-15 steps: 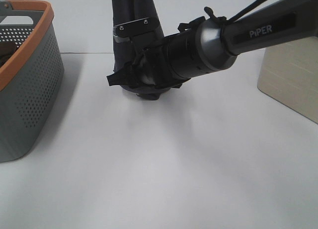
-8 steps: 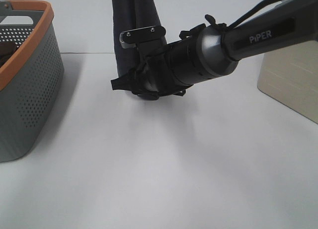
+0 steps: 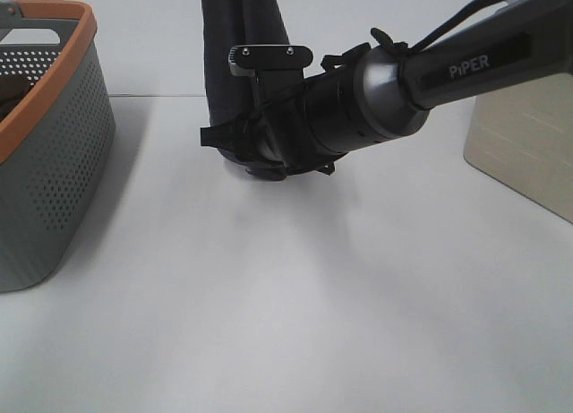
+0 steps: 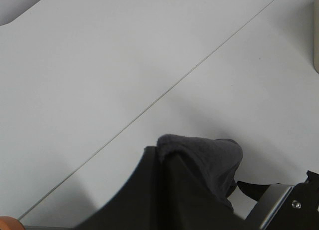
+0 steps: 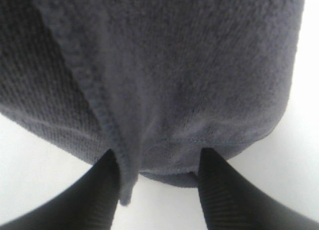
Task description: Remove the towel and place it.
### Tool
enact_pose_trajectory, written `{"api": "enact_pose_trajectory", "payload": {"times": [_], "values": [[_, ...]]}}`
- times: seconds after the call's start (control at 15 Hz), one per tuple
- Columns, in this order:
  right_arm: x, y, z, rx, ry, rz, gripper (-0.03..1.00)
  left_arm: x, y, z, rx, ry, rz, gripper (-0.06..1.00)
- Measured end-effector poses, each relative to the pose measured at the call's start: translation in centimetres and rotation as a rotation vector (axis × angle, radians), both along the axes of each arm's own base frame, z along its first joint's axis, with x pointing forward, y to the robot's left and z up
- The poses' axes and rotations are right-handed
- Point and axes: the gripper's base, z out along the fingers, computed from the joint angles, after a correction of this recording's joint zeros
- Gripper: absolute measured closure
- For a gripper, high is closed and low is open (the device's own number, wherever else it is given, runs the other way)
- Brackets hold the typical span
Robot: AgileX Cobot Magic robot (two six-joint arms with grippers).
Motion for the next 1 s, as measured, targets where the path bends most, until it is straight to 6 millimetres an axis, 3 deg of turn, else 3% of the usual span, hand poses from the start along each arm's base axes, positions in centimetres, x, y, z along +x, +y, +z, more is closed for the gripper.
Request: {"api": "enact_pose_trajectory", "payload": {"times": [0.33,0.67,0.73,1.0], "values": [[0.4,-0.1,0.5,0.012,-0.053,-0.031,0.55,0.0,0.0,-0.1,0.004,0.007,0.001,0.94],[1.1,0.5,1.8,0.022,-0.119,-0.015,0.81,-0.2,0.1,-0.2,0.015,0.027,0.002,0.94],[1.1,0.6,1.7,-0.001,-0.117,0.019,0.97,-0.2,0.2,-0.3,0.022,0.041,0.004,0.94],[0.3,1.2,2.1,-0.097,-0.063,0.208,0.97,-0.3,0.2,-0.4,0.025,0.046,0.004,0.94]]}}
